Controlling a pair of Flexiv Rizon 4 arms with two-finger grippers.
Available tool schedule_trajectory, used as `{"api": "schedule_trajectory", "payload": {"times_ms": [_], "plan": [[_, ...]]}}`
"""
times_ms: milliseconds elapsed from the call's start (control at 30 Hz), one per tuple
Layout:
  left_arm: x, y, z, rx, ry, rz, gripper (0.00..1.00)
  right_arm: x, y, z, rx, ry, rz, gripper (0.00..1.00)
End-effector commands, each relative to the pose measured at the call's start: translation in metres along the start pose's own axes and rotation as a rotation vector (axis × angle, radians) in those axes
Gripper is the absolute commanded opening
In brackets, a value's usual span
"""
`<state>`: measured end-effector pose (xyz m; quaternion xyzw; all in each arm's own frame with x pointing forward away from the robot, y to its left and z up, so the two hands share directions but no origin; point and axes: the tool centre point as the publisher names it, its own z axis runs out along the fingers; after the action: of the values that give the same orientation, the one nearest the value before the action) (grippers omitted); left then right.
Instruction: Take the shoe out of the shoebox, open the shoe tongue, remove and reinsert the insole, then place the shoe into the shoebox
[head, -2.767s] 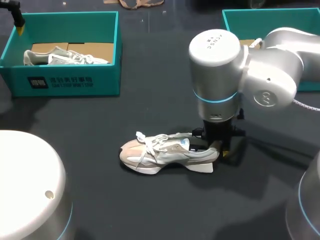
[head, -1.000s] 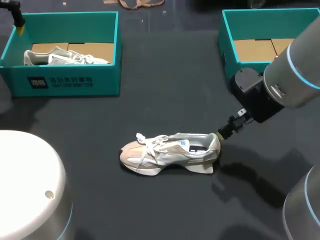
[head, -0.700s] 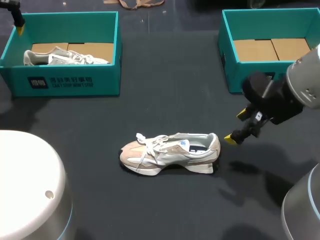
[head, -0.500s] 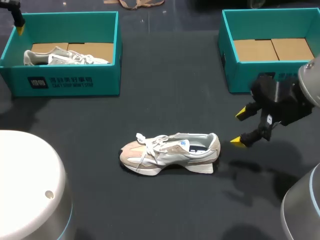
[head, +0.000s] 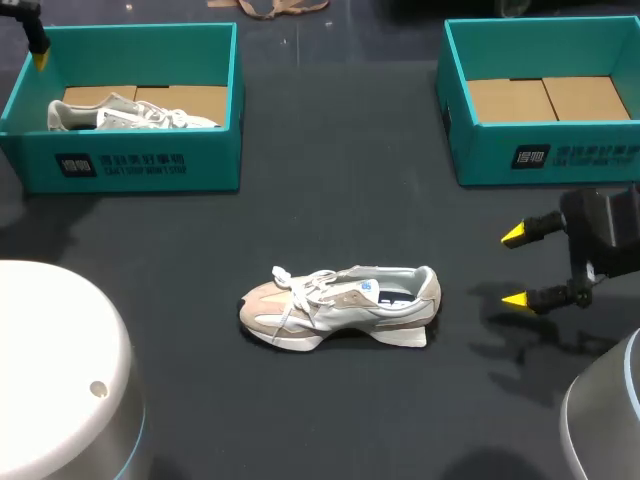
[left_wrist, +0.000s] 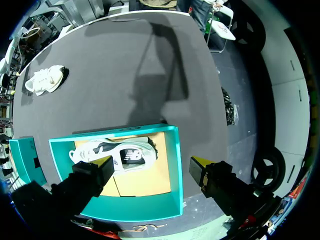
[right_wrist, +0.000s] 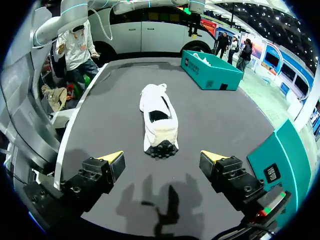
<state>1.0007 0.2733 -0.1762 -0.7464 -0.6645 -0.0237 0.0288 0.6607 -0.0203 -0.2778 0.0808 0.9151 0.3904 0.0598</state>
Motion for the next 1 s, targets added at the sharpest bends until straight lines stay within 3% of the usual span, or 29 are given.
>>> {"api": "schedule_trajectory", "payload": {"times_ms": [33, 433, 1000], "plan": [[0.000, 0.000, 0.000, -0.001, 0.001, 0.001, 1.00, -0.009, -0.024, 0.016, -0.394, 0.021, 0.040, 1.00], [0.000, 0.000, 0.000, -0.001, 0.001, 0.001, 1.00, -0.020, -0.065, 0.044, -0.437, 0.028, 0.092, 1.00], [0.000, 0.000, 0.000, -0.001, 0.001, 0.001, 1.00, -0.023, -0.061, 0.058, -0.425, 0.030, 0.039, 1.00]]}}
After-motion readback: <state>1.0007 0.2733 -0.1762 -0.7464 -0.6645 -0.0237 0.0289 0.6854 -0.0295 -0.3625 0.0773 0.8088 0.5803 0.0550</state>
